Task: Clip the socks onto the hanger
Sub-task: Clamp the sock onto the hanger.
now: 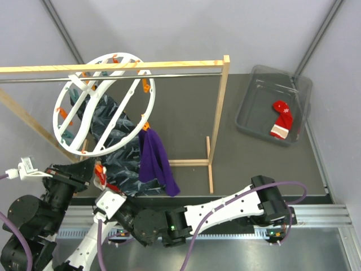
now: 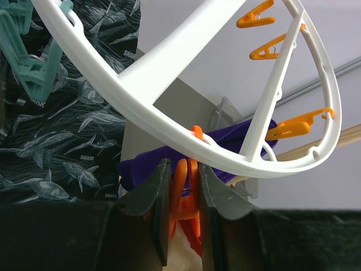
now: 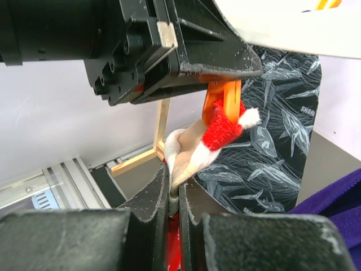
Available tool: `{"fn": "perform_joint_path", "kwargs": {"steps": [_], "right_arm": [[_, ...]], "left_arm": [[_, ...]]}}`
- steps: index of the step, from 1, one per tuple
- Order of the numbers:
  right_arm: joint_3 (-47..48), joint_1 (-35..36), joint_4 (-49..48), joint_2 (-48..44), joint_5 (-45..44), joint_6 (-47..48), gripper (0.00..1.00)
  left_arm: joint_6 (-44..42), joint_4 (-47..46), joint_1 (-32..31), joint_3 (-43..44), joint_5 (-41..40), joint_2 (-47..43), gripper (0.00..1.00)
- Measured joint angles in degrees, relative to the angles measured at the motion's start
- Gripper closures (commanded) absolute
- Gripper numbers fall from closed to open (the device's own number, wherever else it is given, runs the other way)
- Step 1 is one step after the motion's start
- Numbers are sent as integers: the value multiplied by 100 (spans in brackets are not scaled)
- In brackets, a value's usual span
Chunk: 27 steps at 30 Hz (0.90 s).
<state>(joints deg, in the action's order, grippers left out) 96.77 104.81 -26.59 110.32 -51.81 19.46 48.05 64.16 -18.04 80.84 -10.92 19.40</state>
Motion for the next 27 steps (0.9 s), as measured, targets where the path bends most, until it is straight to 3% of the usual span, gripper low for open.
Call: {"fn": "perform_joint_path", "kwargs": {"steps": [27], "right_arm": [[260,-160,514,114,540,55,100]], "left_arm": [[-262,-68,7,-50,190,-2,100]]}}
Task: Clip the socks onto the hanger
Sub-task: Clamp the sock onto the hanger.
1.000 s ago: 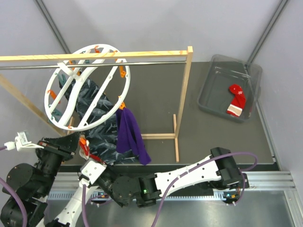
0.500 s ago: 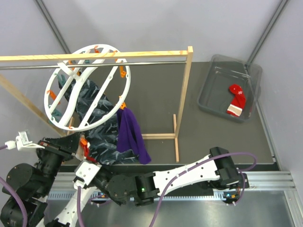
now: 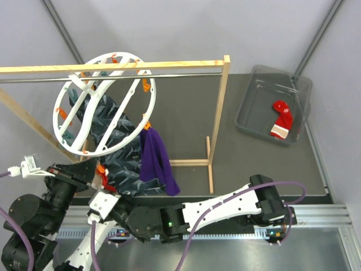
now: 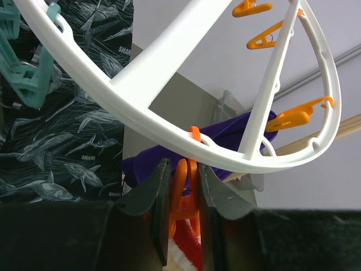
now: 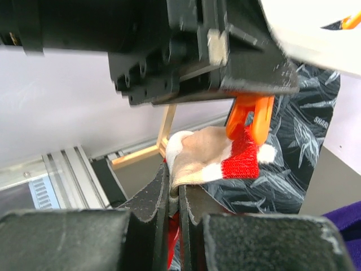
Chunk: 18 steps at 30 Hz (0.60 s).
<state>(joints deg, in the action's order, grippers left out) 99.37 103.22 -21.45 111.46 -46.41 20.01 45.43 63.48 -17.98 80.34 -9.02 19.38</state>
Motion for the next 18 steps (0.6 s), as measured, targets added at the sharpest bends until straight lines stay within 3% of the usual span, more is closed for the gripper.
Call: {"fn": "perform_joint_path", "kwargs": {"steps": [11,18], "right_arm": [[-1082,-37,538,-579,358,-382,100],[-1906,-815,1491,-1989,2863,-1744,100]], "left_arm": [[-164,-79,2,0,199,-24,100],[-367,-560,11,-190,728,-319,100]]}}
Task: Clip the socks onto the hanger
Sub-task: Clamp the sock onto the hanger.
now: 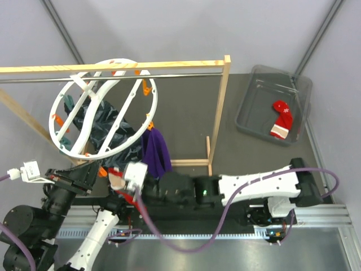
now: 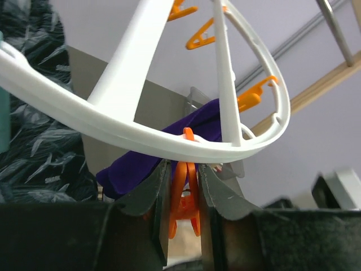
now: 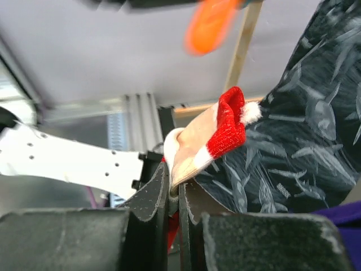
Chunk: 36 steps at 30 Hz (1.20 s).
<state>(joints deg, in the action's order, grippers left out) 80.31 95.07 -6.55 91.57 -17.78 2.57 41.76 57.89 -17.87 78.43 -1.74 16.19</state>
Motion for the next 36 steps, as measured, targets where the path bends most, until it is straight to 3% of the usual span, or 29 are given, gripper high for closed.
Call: {"fn": "perform_joint_path", "kwargs": {"steps": [4,10,14,28,36], "right_arm": [[31,-605,256,-376,1419,-529,100],[83,-715,566,-343,3373,-984,100],[83,-776,595,-286,4218,-1180,100],[308,-1475,-173,214,5882,-2433,100],[415,-1523,-531,273,6039,-2780,100]], "left_arm": [[-55,-343,0,-162,354,-157,100],[-125,-640,0,-332,682,-302,100],[-140,-831,11,-407,914,-387,100],[-262,-1069,28,-518,1165,-448,100],[-297,-1071,26,-518,1224,-509,100]]}}
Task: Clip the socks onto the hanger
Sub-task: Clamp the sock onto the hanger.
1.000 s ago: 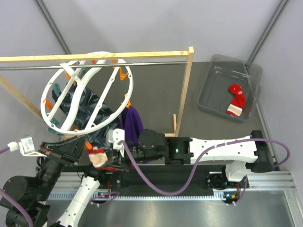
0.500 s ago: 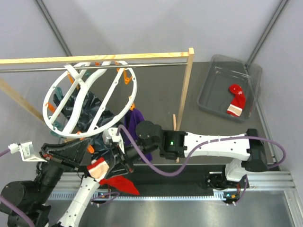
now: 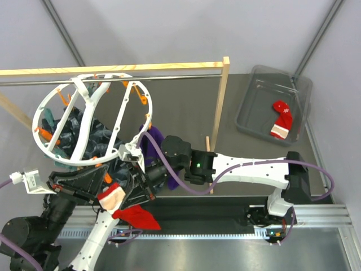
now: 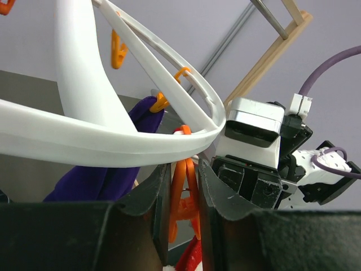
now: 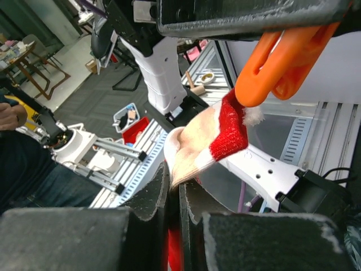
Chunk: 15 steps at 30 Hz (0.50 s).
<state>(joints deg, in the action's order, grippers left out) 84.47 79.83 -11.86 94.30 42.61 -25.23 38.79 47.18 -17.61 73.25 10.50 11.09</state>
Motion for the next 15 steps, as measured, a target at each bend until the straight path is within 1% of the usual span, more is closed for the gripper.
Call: {"fn": "perform_joint_path", "kwargs": {"steps": [6,15], "right_arm": [[0,-50,-354,0,-118,-197,100],[-2,-164,-603,9,-249,-358,100]], "left_arm": [[2,4,0,-4,13,-11,100],[0,7,0,-2,61,-11,100]]}}
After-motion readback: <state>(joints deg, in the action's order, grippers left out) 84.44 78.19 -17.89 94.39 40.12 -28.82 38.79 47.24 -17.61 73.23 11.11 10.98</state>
